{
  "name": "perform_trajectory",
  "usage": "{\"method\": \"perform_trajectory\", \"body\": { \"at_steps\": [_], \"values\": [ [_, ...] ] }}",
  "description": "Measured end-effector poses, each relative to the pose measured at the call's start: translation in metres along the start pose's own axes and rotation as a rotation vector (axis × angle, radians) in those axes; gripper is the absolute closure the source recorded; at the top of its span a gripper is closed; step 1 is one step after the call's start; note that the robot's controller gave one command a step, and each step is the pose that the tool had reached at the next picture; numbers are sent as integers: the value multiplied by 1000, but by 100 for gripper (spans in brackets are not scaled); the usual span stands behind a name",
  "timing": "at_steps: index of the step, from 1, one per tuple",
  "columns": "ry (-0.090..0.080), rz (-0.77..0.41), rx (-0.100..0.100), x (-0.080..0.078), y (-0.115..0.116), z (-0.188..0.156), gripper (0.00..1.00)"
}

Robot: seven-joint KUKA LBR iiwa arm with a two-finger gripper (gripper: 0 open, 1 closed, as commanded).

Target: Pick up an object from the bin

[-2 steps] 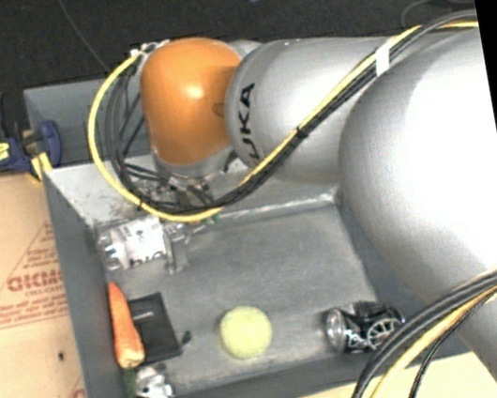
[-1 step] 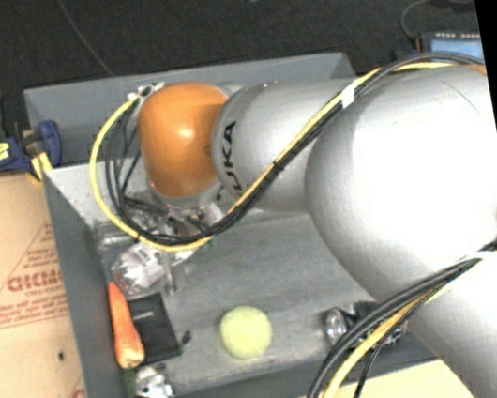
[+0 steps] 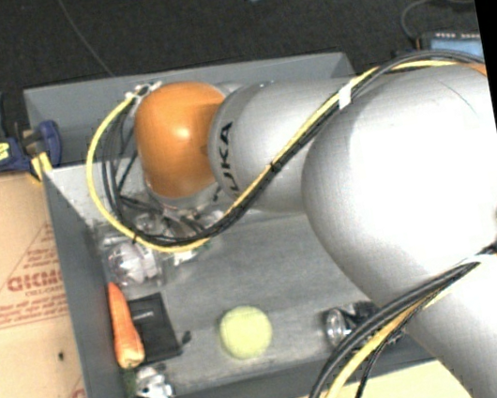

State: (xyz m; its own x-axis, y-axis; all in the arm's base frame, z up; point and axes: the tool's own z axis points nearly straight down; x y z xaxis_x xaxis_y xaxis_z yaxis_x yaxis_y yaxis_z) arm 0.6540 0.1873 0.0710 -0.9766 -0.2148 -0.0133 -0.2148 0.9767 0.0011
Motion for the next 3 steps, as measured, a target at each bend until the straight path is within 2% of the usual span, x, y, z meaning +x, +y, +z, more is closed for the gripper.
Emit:
{"method": "perform_trajectory", "body": {
  "at_steps": [2,3],
  "values": [
    [3,0,0,2,0,-4,100],
    [8,0,0,3,0,-25,100]
  ]
}}
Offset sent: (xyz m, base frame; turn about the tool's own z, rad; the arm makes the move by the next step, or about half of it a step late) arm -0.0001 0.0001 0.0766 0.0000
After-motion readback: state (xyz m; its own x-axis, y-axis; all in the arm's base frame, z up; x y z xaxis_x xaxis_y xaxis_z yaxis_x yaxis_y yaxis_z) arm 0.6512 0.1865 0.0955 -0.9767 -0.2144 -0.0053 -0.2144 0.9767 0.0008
